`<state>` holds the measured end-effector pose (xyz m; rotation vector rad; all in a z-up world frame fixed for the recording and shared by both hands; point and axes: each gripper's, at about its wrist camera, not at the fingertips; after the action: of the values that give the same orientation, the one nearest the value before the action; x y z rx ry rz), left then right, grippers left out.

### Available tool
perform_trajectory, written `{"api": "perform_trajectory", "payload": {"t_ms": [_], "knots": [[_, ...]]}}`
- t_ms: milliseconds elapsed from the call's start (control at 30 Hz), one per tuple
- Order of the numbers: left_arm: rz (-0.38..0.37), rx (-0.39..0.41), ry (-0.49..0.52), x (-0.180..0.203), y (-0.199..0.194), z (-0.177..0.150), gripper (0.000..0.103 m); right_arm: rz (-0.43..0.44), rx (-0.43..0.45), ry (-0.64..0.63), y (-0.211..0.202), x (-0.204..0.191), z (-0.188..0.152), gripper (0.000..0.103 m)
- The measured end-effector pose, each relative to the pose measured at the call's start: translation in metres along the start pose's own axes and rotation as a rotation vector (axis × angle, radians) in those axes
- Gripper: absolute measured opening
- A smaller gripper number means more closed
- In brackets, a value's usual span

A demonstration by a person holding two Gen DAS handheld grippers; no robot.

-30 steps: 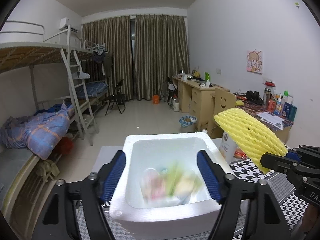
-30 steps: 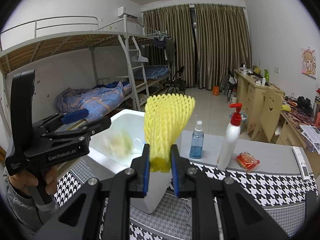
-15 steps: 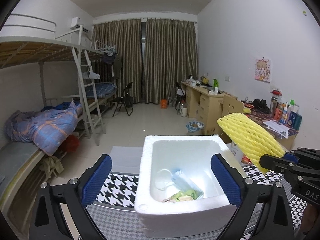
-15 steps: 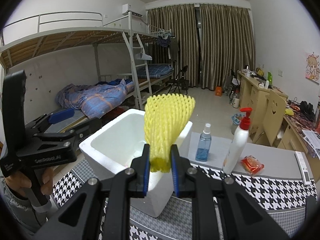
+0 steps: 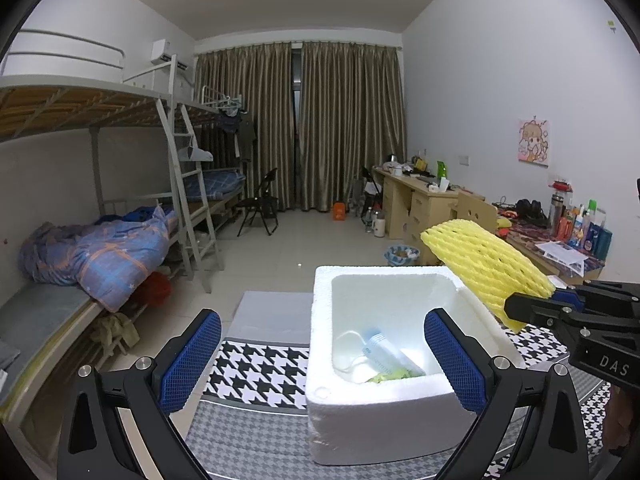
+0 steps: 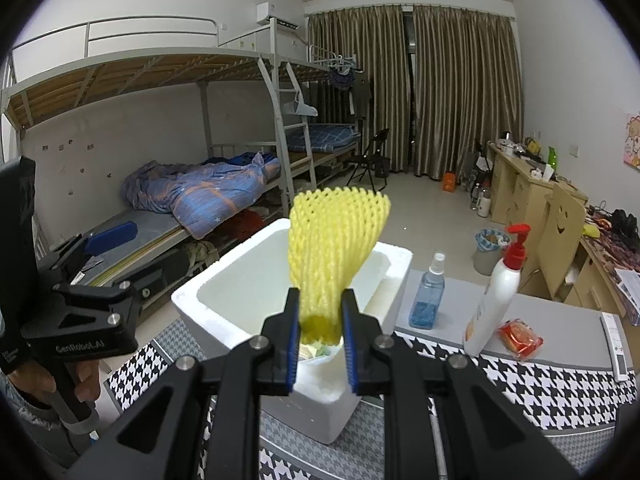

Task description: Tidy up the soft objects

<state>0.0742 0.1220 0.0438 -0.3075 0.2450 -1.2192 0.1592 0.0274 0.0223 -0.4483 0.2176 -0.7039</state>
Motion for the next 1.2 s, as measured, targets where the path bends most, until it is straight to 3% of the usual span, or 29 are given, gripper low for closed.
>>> {"api": "perform_trajectory", "payload": {"t_ms": [667, 767, 833, 867, 1200], "knots": [[0.007, 0.004, -0.011, -0.013, -0.016, -0.01, 0.102, 0.046, -0.059, 0.012, 0.035, -0.008, 0.007, 0.024], [0.009, 0.004, -0.009, -0.012, -0.017, -0.011, 0.102, 0.044, -0.069, 0.006, 0.04, -0.009, 0.008, 0.038], [0.009, 0.002, -0.011, -0.013, -0.017, -0.012, 0.102, 0.031, -0.075, -0.002, 0.043, -0.011, 0.007, 0.071], [0.01, 0.001, -0.013, -0.014, -0.017, -0.012, 0.102, 0.025, -0.073, -0.005, 0.042, -0.012, 0.006, 0.074], [0.011, 0.002, -0.02, -0.017, -0.019, -0.011, 0.102, 0.026, -0.042, -0.005, 0.025, -0.012, 0.004, 0.074]]}}
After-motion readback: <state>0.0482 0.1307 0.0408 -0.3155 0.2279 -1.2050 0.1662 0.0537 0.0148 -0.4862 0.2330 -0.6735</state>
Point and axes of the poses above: each gripper's, at about its wrist camera, not at the fingertips, and y roughly the way its jaws point, x to its right, z to its top, and after that the axes turned 2 degrees about y, right-handed
